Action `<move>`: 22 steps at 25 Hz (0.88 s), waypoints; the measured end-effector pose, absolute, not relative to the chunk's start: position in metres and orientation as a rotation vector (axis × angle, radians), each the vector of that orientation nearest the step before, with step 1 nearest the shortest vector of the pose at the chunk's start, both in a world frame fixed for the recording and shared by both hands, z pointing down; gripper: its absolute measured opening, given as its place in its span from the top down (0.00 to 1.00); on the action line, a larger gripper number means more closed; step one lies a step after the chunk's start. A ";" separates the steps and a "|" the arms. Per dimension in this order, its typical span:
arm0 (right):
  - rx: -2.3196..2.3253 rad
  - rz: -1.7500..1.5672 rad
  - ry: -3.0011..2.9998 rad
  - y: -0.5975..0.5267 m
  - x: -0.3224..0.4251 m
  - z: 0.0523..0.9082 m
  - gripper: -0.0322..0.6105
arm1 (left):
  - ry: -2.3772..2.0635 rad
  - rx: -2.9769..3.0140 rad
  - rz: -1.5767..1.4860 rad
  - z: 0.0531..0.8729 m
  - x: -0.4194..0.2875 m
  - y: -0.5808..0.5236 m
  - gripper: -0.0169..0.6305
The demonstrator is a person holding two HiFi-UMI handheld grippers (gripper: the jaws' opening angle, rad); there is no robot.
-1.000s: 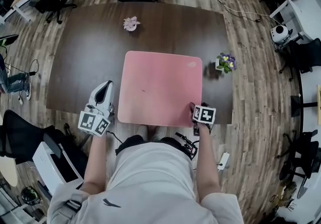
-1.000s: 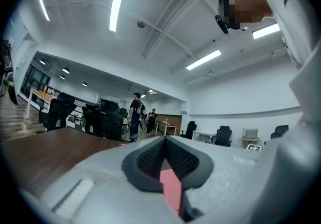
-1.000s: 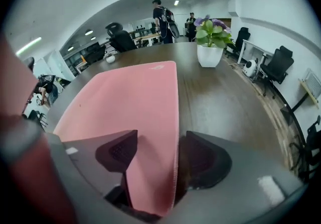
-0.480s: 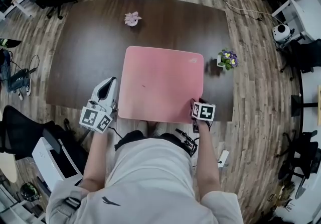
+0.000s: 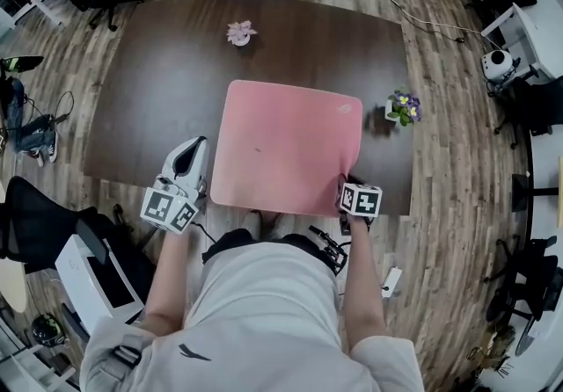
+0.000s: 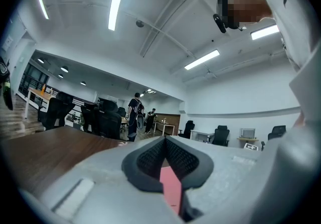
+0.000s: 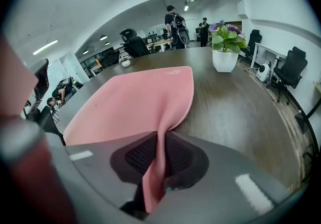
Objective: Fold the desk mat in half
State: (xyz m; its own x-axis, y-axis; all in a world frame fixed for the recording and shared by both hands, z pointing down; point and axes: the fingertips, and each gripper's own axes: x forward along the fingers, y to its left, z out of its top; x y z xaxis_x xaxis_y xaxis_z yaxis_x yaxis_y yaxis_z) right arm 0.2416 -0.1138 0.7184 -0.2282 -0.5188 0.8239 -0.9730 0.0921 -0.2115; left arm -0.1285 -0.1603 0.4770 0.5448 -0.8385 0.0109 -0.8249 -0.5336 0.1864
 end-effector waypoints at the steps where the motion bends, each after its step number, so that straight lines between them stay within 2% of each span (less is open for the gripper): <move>1: 1.470 1.040 -1.821 -0.114 0.241 0.716 0.88 | -1.422 2.607 -0.119 0.477 -0.130 -0.159 0.97; 11: 1.418 1.068 -1.982 -0.115 0.221 0.667 0.89 | -1.454 2.585 -0.114 0.479 -0.141 -0.149 0.97; 22: 1.189 1.140 -2.291 -0.126 0.150 0.581 0.90 | -1.475 2.568 -0.117 0.479 -0.149 -0.149 0.97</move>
State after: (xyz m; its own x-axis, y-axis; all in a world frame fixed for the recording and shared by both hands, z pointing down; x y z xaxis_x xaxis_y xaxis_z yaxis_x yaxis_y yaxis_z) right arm 0.1500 -0.1264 0.5813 -0.6032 -0.5401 0.5869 -0.7939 0.3358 -0.5069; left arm -0.1487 -0.1493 0.4790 0.5055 -0.8626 0.0201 -0.8486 -0.4928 0.1924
